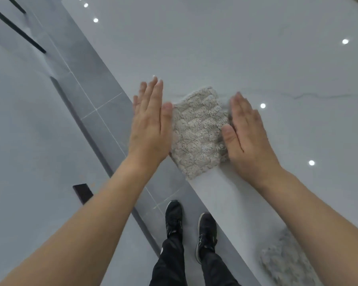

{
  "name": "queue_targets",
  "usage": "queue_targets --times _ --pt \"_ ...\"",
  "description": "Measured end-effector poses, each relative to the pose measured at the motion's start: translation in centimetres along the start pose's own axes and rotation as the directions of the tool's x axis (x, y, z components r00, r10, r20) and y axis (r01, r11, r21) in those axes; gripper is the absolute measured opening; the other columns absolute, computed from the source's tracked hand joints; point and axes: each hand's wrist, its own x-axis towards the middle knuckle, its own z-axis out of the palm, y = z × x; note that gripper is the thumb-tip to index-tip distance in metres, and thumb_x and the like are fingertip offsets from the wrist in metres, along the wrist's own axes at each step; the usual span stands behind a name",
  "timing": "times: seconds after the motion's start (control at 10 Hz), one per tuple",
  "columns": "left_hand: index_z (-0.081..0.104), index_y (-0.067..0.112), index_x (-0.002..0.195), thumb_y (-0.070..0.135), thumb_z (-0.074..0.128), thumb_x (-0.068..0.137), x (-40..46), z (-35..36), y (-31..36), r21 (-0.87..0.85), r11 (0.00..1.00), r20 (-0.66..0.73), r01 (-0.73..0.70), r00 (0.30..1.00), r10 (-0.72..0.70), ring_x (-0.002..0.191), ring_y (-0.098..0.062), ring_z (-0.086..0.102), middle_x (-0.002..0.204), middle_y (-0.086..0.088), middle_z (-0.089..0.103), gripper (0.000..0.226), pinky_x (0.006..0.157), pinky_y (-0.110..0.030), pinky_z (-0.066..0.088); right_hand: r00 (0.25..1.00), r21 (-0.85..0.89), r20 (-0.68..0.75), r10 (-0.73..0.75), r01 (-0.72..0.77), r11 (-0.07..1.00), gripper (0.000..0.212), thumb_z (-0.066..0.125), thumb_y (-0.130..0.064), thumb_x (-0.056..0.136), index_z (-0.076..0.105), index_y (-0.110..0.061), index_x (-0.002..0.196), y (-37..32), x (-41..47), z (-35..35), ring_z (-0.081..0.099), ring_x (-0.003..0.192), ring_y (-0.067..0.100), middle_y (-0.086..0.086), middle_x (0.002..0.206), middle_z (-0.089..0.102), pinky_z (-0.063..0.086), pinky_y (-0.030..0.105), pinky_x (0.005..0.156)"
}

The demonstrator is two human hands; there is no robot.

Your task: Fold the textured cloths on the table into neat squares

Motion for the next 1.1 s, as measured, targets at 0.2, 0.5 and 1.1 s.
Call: queue_targets --times 0.2,0.5,1.1 --pt "0.009 0.019 0.158 0.036 0.022 0.105 -4.6 4.5 5.4 -0.251 0.929 -0.141 0.272 0.939 -0.313 0.148 0.002 -0.012 0.165 0.011 0.003 0.057 0.122 -0.032 -0.008 0.916 -0.010 0.175 -0.361 0.369 0.930 0.064 0.017 -0.047 0.099 0.015 -0.014 0.154 1.0 4.5 -1.3 0.002 0.149 0.009 -0.001 0.162 0.007 -0.003 0.028 0.121" --pt "0.006 0.016 0.158 0.038 0.018 0.104 -4.6 6.1 4.2 0.047 0.959 -0.152 0.278 0.951 -0.268 0.149 -0.008 -0.016 0.166 0.005 -0.003 0.060 0.122 -0.036 -0.009 0.893 -0.199 0.237 -0.382 0.430 0.881 0.066 0.011 -0.048 0.098 0.008 -0.016 0.155 2.3 5.2 -0.6 0.001 0.149 0.010 -0.001 0.163 0.001 -0.001 0.033 0.121" --pt "0.003 0.019 0.158 0.043 0.017 0.102 -5.3 4.9 2.7 0.008 0.960 -0.177 0.281 0.945 -0.275 0.149 -0.006 -0.014 0.166 0.005 -0.004 0.062 0.123 -0.035 -0.008 0.921 -0.238 0.228 -0.315 0.367 0.899 0.064 0.008 -0.049 0.098 0.004 -0.020 0.155 3.5 5.6 -2.0 -0.001 0.147 0.005 -0.006 0.162 0.005 -0.007 0.034 0.120"
